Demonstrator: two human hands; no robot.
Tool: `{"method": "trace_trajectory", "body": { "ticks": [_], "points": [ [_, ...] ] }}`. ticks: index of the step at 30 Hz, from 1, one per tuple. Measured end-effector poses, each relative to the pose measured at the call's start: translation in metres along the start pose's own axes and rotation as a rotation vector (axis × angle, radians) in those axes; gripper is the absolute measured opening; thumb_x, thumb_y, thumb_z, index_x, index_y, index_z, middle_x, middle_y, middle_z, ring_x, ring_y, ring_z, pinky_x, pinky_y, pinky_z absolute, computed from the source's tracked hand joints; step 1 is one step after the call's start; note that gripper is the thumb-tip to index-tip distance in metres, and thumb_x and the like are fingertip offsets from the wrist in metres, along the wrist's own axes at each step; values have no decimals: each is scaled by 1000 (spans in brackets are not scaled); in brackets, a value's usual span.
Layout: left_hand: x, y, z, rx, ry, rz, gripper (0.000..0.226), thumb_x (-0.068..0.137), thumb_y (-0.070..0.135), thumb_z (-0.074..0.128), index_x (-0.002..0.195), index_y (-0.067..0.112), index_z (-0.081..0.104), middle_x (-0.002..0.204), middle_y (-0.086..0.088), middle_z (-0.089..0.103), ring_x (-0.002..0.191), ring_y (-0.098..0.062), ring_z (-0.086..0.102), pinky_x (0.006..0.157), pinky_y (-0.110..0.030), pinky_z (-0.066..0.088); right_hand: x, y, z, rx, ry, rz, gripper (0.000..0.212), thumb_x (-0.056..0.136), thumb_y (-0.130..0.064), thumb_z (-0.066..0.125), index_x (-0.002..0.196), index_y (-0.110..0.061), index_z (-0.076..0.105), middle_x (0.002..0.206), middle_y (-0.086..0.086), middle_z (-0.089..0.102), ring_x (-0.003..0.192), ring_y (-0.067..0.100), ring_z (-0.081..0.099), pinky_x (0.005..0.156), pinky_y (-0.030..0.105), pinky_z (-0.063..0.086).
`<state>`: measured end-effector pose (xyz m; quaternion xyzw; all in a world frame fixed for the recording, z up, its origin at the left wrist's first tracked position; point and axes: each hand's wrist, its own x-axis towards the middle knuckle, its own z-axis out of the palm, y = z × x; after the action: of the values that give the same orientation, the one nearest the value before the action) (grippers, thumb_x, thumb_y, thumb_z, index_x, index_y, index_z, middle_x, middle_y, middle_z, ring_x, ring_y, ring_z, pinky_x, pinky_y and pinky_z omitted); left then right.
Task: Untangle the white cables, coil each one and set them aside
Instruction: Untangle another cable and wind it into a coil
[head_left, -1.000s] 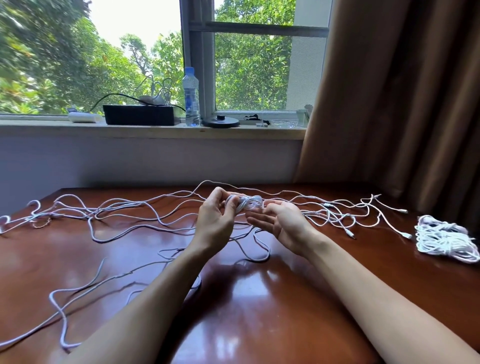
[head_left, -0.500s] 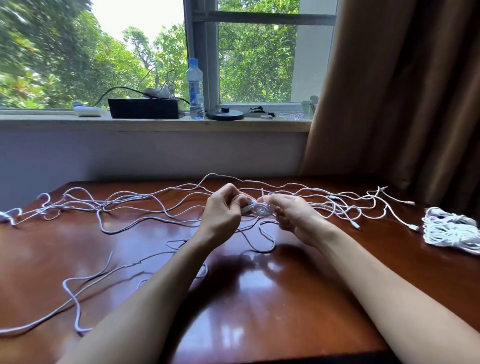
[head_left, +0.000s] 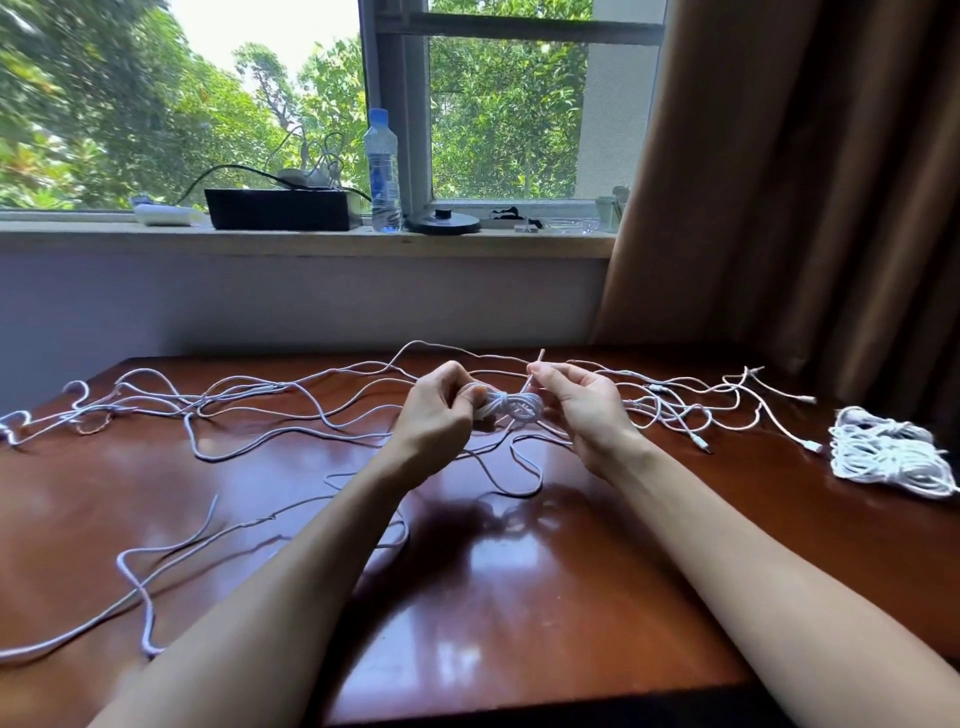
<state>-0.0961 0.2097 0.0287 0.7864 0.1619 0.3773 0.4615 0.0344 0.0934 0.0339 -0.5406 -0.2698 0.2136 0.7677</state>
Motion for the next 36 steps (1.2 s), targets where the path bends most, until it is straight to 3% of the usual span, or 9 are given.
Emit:
{"method": "trace_trajectory", "body": {
  "ticks": [3,6,8,10,12,21,27,31,36],
  "points": [
    [1,-1,0,-46,27,-50,18,99,5,53,82,2,55,83,-19,72,72,-27,74,79,-51,61,3,2,-3,-31,0,-26,10,95,-11,68,86,-9,71,69,1,71,60,10,65,54,19,51],
    [2,-1,-3,-20,81,-70,18,92,22,57,80,8,57,82,-18,72,76,-32,73,79,-49,60,5,2,-7,-103,-38,-78,10,95,-12,68,86,-10,72,71,3,70,65,13,62,64,23,53],
    [2,2,-4,6,127,-77,20,92,22,58,80,6,57,76,-14,68,71,-26,70,72,-36,59,5,2,-7,-145,-81,-112,9,96,-10,66,89,-8,72,76,5,69,70,13,62,68,25,53],
    [2,3,-3,-5,166,-86,17,98,7,55,84,-2,55,71,-8,61,56,-3,63,54,-13,48,3,4,-7,-195,-113,-149,10,97,-6,63,93,-8,73,82,4,70,72,11,63,69,23,55],
    [2,3,-1,-9,192,-88,15,99,2,54,86,-5,55,73,-10,61,52,3,60,51,-10,45,1,5,-7,-239,-132,-183,12,97,-4,61,97,-9,72,87,3,72,76,9,64,71,23,56],
    [3,-1,-5,-28,222,-89,20,98,11,58,81,1,56,75,-12,64,67,-11,60,59,-20,50,-1,5,-7,-168,-202,-114,26,104,-11,48,99,-7,73,96,8,73,89,16,67,78,31,57],
    [2,0,-4,-44,208,-96,22,96,15,59,85,-4,57,83,-20,70,70,-20,68,66,-30,57,1,9,-10,-258,-212,-157,9,92,-4,70,98,-10,74,92,5,75,82,12,66,77,24,56],
    [0,3,-3,-19,218,-87,17,97,8,58,83,-1,57,71,-4,59,62,-9,58,57,-13,45,-1,7,-11,-278,-248,-176,15,89,-2,74,102,-10,72,91,4,73,79,10,66,77,23,57],
    [0,1,-4,-10,193,-80,22,92,22,61,76,10,55,71,-5,63,69,-21,62,76,-42,55,-3,8,-12,-335,-293,-193,26,87,-4,75,112,-13,71,94,5,66,82,17,66,88,35,58]
  ]
}}
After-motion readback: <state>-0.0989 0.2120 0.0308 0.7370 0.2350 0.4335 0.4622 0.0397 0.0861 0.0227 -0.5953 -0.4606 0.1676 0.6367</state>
